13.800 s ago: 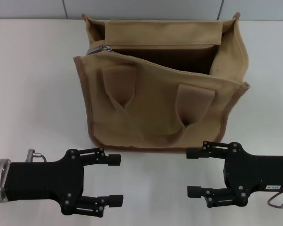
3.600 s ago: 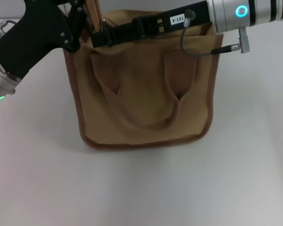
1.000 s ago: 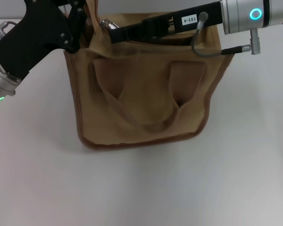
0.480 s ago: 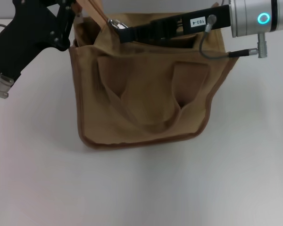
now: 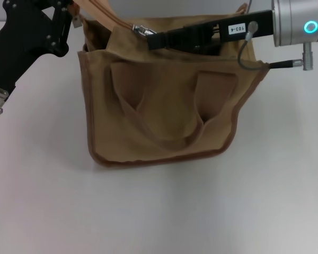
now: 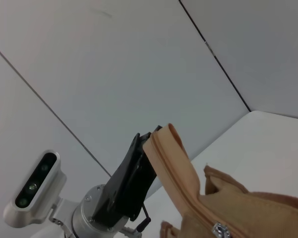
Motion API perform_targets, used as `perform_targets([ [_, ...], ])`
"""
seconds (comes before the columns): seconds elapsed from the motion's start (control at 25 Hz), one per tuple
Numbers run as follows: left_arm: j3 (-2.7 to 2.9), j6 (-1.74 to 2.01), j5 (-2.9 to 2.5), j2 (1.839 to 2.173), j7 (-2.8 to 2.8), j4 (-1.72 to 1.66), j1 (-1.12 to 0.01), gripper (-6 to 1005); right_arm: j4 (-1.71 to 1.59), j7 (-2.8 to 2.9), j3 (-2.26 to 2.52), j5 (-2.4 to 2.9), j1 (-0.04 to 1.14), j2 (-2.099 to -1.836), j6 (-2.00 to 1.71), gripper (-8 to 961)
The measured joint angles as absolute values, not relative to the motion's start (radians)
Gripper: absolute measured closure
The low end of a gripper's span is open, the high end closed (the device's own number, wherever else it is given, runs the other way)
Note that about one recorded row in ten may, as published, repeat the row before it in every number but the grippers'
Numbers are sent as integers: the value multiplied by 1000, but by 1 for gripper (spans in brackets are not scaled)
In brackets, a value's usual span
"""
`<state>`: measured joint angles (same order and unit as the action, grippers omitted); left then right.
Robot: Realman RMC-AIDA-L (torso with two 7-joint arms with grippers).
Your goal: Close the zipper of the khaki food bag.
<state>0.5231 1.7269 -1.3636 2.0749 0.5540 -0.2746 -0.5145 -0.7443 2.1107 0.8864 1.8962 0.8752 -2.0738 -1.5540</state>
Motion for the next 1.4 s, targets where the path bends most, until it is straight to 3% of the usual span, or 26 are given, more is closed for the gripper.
perform_targets([
  [1.4, 522, 1678, -1321, 2074, 554, -275, -491, 950, -851, 2074, 762, 1840, 643, -2052, -1605, 837],
])
